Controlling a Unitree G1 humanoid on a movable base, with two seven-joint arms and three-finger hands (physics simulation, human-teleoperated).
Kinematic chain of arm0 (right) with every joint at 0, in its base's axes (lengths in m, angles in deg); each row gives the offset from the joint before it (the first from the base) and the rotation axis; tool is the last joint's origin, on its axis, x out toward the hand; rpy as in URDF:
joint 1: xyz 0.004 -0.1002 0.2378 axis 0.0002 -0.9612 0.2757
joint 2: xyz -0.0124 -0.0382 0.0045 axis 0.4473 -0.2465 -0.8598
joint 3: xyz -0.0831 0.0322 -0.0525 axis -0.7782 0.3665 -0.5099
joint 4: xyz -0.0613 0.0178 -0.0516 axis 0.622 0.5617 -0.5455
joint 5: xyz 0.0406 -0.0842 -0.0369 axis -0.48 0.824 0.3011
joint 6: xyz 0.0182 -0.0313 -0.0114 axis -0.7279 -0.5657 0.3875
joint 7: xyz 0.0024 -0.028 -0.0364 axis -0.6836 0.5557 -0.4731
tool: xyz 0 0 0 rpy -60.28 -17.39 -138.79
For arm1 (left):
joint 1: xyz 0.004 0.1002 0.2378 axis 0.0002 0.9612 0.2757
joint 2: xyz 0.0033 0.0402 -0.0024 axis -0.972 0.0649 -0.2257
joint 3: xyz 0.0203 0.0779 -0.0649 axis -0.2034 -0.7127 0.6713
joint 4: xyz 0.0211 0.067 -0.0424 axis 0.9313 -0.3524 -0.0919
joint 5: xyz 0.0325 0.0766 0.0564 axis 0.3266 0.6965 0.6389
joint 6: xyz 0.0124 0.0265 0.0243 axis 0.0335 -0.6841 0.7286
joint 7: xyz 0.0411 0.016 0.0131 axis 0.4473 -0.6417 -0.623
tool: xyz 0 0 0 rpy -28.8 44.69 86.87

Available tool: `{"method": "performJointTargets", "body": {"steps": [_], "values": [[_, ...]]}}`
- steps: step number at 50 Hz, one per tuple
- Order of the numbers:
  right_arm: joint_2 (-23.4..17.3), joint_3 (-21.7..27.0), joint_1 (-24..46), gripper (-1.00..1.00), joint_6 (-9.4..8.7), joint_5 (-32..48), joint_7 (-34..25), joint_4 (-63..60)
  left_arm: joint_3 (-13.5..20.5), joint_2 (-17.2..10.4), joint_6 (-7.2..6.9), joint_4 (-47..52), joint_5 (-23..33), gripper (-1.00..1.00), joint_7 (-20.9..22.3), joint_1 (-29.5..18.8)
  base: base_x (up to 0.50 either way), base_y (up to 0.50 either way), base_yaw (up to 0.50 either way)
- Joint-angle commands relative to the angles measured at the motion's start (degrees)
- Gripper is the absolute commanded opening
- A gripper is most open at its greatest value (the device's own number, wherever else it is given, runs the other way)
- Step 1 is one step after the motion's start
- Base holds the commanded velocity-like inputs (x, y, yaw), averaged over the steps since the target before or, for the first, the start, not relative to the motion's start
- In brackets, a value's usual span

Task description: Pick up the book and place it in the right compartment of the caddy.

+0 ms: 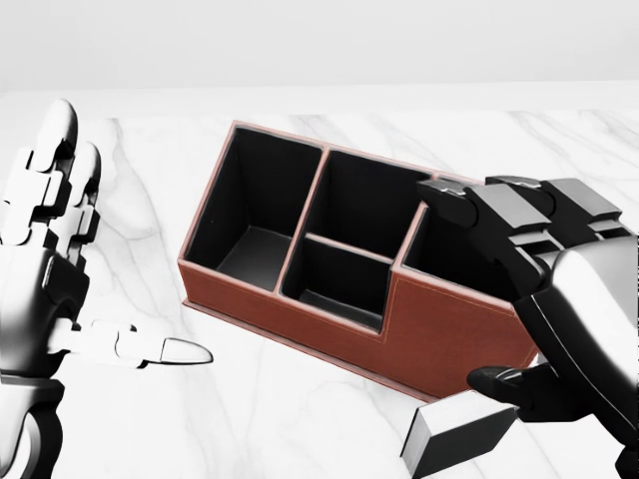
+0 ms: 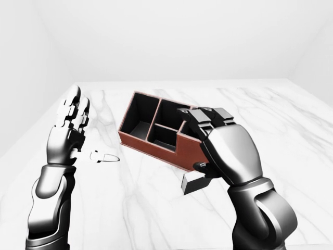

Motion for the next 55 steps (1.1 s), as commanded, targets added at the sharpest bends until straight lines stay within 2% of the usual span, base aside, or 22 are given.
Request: {"method": "performJointTargets", "body": {"steps": [1, 6, 12, 17, 18, 20, 36, 37, 40, 42, 45, 49, 55], "values": [[2.5, -0.9, -7.8, 0.5, 3.73, 2.4, 0.0, -3.2, -0.6, 0.5, 0.0, 3.0, 0.6, 1.0, 0.0, 0.9, 0.0, 0.0, 0.0], [1.5, -2.1, -10.7, 0.5, 4.03, 2.6, 0.0, -4.6, -1.1, 0.8, 0.0, 4.2, 0.9, 1.0, 0.1, 1.5, 0.0, 0.0, 0.0], [2.0, -1.6, -13.8, 0.5, 7.01, 2.4, 0.0, -4.7, -0.9, 1.0, 0.0, 4.6, 0.6, 1.0, 0.1, 1.7, 0.0, 0.0, 0.0], [1.2, -1.7, -15.7, 0.5, 8.55, 2.3, 0.0, -4.7, -1.0, 1.0, 0.0, 4.7, 0.5, 1.0, 0.1, 1.8, 0.0, 0.0, 0.0], [1.1, -1.9, -16.4, 0.49, 9.31, 2.5, 0.0, -4.7, -0.9, 1.0, 0.0, 4.8, 0.4, 1.0, 0.2, 1.9, 0.0, 0.0, 0.0], [1.1, -2.3, -16.7, 0.47, 9.55, 2.8, 0.0, -4.7, -0.9, 1.0, 0.0, 4.9, 0.4, 1.0, 0.2, 2.0, 0.0, 0.0, 0.0], [-0.4, -5.1, -18.4, 0.48, 9.74, 3.8, 0.0, -4.7, -0.1, 1.0, 0.0, 4.9, -0.3, 1.0, 0.2, 2.9, 0.0, 0.0, 0.0], [-1.0, -6.3, -18.2, 0.48, 9.29, 4.6, 0.0, -4.7, 0.0, 1.0, 0.0, 4.9, -0.4, 1.0, 0.3, 3.0, 0.0, 0.0, 0.0], [-2.7, -9.6, -17.3, 0.49, 6.49, 6.8, 0.0, -4.6, 0.1, 0.9, 0.0, 4.8, -0.5, 1.0, 0.2, 3.1, 0.0, 0.0, 0.0], [-2.3, -10.8, -16.3, 0.49, 6.42, 7.9, 0.0, -3.4, 0.2, 0.9, 0.0, 4.8, -0.6, 1.0, 0.2, 3.1, 0.0, 0.0, 0.0], [-1.6, -11.7, -15.8, 0.48, 6.95, 8.8, 0.0, -1.8, 0.2, 0.9, 0.0, 4.7, -0.6, 1.0, 0.2, 3.2, 0.0, 0.0, 0.0], [-0.2, -10.7, -17.3, 0.48, 9.66, 8.5, 0.0, -0.9, 0.4, 0.8, 0.0, 3.9, -0.8, 1.0, 0.1, 3.0, 0.0, 0.0, 0.0], [1.1, -10.8, -16.9, 0.49, 9.74, 9.3, 0.0, 1.5, 0.7, 0.7, 0.0, 3.5, -1.0, 1.0, 0.1, 3.1, 0.0, 0.0, 0.0]]}}
